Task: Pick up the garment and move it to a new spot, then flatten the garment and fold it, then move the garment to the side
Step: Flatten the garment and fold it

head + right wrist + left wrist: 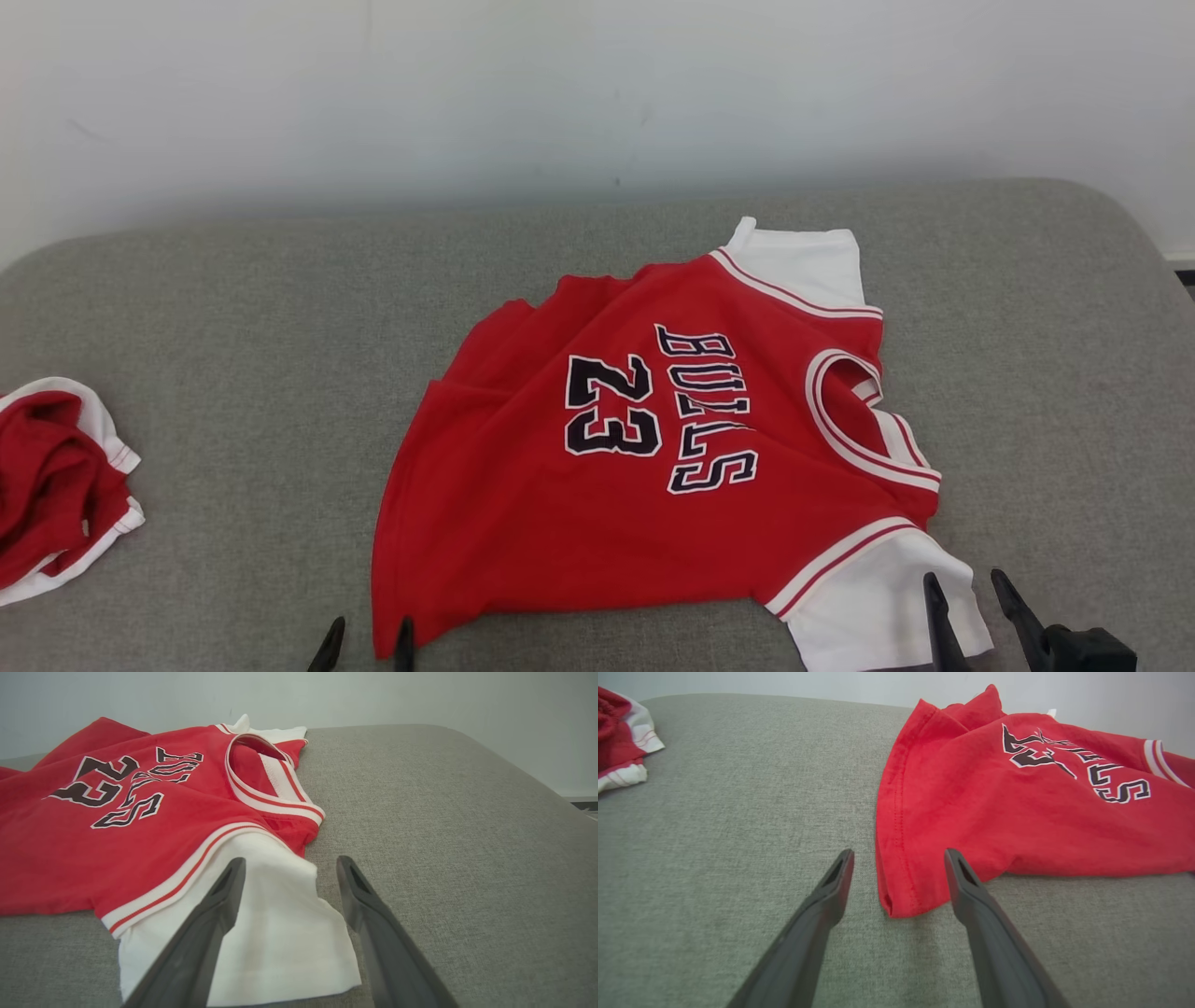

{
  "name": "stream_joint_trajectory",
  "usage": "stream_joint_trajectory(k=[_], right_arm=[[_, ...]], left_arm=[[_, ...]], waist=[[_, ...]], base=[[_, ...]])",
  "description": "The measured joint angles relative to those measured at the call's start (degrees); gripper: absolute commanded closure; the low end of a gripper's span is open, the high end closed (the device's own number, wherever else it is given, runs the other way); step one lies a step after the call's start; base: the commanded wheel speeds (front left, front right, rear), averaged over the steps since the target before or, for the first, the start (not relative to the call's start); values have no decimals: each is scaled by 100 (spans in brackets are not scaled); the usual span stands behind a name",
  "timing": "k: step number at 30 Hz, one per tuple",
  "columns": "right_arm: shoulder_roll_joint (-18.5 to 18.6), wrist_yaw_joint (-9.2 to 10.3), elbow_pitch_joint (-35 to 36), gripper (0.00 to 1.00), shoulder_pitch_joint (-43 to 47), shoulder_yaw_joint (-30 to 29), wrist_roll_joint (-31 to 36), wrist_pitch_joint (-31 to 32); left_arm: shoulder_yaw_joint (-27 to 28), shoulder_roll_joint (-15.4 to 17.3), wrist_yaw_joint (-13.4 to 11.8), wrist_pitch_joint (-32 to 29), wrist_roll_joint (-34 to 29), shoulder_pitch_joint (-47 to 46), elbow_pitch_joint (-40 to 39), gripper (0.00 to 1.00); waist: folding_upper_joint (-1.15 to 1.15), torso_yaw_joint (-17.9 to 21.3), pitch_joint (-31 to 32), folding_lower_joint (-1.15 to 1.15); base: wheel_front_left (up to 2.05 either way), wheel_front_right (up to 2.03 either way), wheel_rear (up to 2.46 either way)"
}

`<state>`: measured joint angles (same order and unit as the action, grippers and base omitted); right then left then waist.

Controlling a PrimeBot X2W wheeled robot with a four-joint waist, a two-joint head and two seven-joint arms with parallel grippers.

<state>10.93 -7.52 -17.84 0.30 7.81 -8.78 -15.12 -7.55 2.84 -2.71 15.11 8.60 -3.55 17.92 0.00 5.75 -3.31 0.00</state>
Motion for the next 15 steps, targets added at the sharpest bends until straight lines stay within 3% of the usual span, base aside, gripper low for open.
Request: stream_joint_trajectory(k=[15], right_arm=[[-31,0,-387,0,-45,-133,-70,0]], left_arm=[[-60,2,16,1,-25,-279,68,0]], waist=[[0,72,-588,0]], base=[[0,0,0]])
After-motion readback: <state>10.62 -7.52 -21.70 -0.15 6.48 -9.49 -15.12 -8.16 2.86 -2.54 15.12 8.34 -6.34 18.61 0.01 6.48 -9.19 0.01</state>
